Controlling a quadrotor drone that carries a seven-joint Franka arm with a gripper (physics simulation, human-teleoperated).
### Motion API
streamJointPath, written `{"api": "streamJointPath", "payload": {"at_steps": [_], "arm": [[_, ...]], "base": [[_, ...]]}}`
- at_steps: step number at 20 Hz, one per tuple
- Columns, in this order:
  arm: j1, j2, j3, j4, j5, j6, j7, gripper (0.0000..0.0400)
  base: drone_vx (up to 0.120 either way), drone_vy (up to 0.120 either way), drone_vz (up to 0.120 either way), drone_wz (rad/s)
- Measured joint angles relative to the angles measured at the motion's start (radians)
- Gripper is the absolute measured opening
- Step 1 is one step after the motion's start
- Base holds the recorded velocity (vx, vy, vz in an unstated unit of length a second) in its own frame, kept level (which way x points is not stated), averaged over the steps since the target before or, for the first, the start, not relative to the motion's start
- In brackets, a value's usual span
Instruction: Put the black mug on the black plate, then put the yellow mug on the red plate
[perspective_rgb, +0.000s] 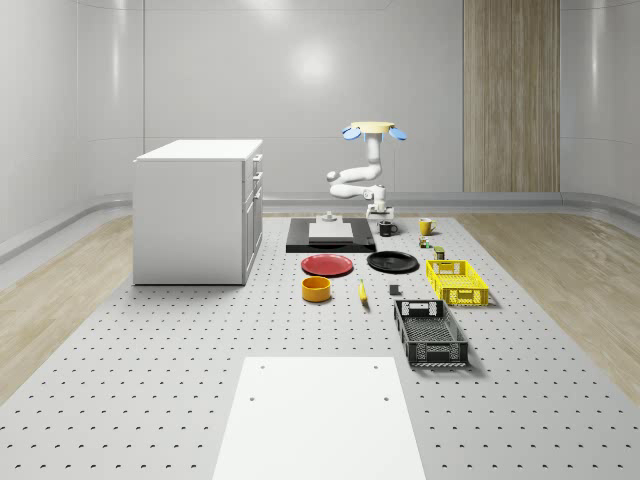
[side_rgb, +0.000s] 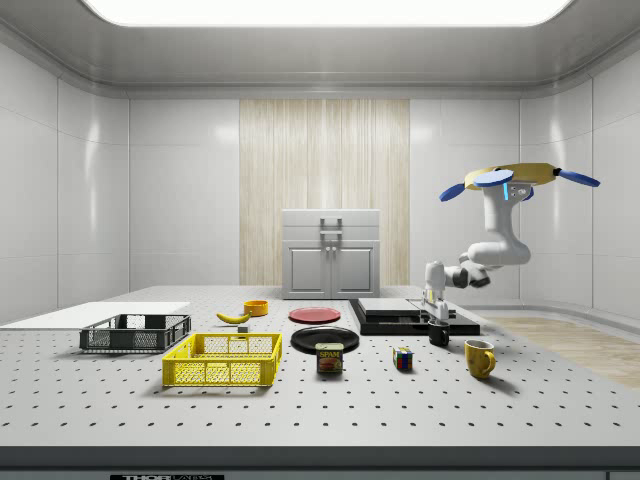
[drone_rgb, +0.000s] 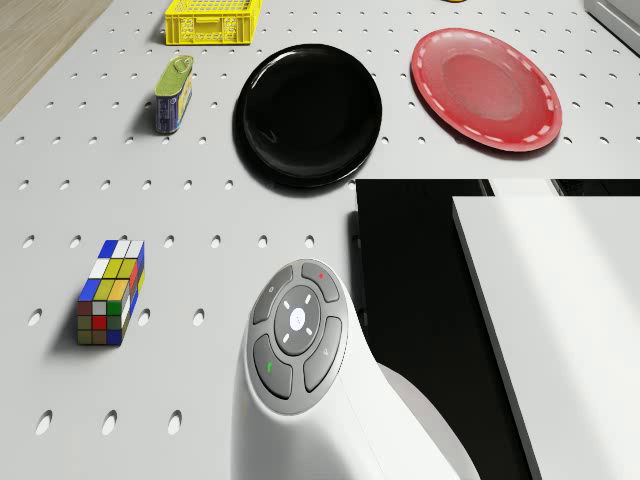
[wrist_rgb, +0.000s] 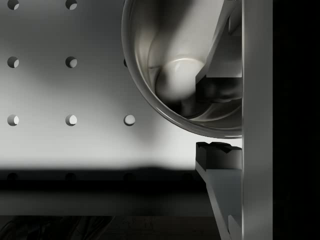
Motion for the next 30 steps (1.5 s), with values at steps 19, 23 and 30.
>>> {"api": "streamJointPath", "payload": {"at_steps": [19,23,30], "arm": [[-0.012,-0.008,0.166,-0.042,0.163,-0.052,0.031,0.0110],[-0.016,-0.016,0.182,-0.044,0.181,-0.049,0.035,0.0110],[-0.022,-0.033,0.194,-0.044,0.196,-0.036,0.041,0.0110]], "base": [[0.011,0.000,0.061,0.000],[0.120,0.000,0.120,0.000],[0.120,0.000,0.029,0.000]]}}
